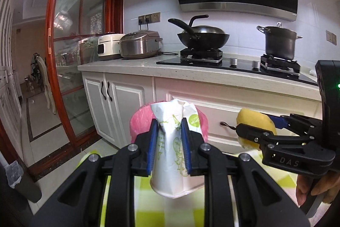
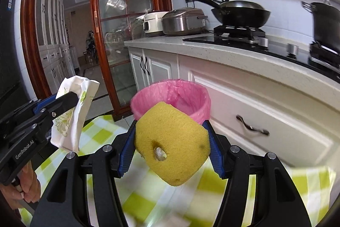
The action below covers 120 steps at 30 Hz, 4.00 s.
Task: Collect trash
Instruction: 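Carry the sponge and paper cup with both tools over the pink bin, then open both tools to drop the sponge and cup into the bin, then move both tools back over the table toward the remaining trash, then grasp the white foam block with the right tool while the left tool grasps the second yellow sponge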
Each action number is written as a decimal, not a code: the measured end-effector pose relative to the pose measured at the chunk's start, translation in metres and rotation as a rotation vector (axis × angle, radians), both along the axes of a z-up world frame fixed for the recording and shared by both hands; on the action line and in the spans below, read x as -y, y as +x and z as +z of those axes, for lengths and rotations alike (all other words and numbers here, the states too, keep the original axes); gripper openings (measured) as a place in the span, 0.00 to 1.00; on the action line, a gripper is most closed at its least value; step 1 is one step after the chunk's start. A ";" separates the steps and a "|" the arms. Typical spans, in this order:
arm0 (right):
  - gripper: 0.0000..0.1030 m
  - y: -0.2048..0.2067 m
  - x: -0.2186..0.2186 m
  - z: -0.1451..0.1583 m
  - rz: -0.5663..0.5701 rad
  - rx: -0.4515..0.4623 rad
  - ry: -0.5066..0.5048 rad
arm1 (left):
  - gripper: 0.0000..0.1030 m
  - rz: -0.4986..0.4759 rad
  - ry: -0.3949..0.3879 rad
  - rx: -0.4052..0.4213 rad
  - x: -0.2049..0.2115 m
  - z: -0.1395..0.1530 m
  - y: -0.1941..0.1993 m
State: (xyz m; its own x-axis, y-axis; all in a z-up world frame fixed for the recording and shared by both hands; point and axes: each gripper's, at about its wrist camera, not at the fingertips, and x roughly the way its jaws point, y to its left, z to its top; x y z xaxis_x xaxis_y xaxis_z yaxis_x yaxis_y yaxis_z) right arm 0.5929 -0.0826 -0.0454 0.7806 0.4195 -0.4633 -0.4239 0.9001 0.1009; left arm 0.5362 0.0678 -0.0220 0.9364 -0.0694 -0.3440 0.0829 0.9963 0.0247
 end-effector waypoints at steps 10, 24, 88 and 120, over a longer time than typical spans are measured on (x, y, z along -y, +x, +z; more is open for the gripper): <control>0.56 0.138 -0.023 -0.016 0.029 -0.058 0.047 | 0.21 0.008 -0.094 -0.043 -0.035 -0.008 0.137; 0.69 0.210 -0.037 -0.069 0.072 -0.100 0.051 | 0.31 0.066 -0.144 -0.091 -0.064 -0.061 0.220; 0.77 -0.160 0.108 -0.123 -0.209 -0.225 -0.020 | 0.95 0.101 -0.073 -0.100 0.066 -0.089 -0.215; 0.68 -0.187 0.199 -0.099 -0.256 -0.189 0.095 | 0.91 0.071 -0.085 -0.183 0.153 -0.111 -0.164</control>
